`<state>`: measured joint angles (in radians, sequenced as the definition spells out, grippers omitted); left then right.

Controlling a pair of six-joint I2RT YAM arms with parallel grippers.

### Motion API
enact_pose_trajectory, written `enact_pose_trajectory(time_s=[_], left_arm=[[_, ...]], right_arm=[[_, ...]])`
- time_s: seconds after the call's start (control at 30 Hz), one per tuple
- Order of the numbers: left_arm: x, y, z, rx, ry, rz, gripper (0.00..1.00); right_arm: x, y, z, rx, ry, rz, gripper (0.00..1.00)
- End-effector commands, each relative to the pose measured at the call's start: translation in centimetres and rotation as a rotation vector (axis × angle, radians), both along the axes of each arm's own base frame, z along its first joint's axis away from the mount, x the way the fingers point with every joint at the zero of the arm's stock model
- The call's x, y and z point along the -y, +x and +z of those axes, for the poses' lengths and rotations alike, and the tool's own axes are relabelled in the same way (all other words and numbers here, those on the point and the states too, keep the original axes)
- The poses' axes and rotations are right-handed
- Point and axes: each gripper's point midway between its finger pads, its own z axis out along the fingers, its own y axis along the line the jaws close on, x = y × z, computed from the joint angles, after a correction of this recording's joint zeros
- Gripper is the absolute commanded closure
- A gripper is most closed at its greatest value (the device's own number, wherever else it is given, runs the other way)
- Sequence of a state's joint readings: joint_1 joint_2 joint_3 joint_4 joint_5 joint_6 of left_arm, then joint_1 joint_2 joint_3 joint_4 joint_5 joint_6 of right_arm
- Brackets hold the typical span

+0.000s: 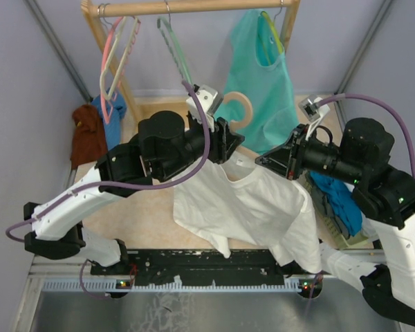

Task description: Place the t-shirt on the hanger

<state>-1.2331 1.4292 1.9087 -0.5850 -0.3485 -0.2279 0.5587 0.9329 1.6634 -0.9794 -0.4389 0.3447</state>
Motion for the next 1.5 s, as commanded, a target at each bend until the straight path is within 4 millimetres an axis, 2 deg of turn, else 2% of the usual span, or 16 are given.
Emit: enact_pose_trajectory(time_s=[0.0, 0.13, 0.37, 0.43, 0.5, 0.7, 0.87, 1.07, 1.2, 1.33, 1.47], left_arm=[[0.1, 0.2, 0.4, 0.015, -0.002, 0.037, 0.53], [0.0, 0.5, 0.8, 0.027, -0.013, 0.053, 0.59], [-0.3, 0.1, 2.3, 0.064, -0.066, 0.036, 0.84], [-0.3, -0.4, 3.0, 0.083, -0.091, 0.004, 0.85], [-0.5, -0.8, 3.8, 0.100, -0.106, -0.020, 0.85], [-1.1, -1.9, 5.8, 0.148, -0.126, -0.073, 0.85], [-2.5, -1.8, 7.4, 0.201, -0.122, -0.055, 0.85], [-5.2, -1.1, 10.7, 0.328, -0.138, 0.019, 0.86], [-6.8, 0.6, 11.9, 0.406, -0.116, 0.143, 0.87], [-8.2, 1.7, 14.0, 0.464, -0.130, 0.247, 0.87], [-8.9, 2.4, 15.8, 0.501, -0.127, 0.309, 0.88]], right_arm=[[-0.2, 0.5, 4.5, 0.134, 0.113, -0.018, 1.00], [-0.1, 0.1, 5.0, 0.154, 0.138, -0.009, 1.00], [-0.2, -0.1, 5.0, 0.156, 0.156, -0.006, 1.00], [-0.2, -0.4, 5.0, 0.157, 0.158, 0.003, 0.89], [-0.1, -0.7, 5.1, 0.161, 0.157, 0.010, 0.68], [1.4, -1.8, 6.7, 0.190, 0.122, -0.016, 0.46], [3.0, -3.1, 7.8, 0.204, 0.083, -0.042, 0.44], [3.9, -6.1, 8.4, 0.197, 0.096, 0.004, 0.44], [4.3, -7.7, 7.3, 0.166, 0.105, 0.033, 0.40], [4.9, -7.3, 5.1, 0.131, 0.066, -0.013, 0.37], [4.6, -7.0, 4.3, 0.117, 0.058, -0.009, 0.39]])
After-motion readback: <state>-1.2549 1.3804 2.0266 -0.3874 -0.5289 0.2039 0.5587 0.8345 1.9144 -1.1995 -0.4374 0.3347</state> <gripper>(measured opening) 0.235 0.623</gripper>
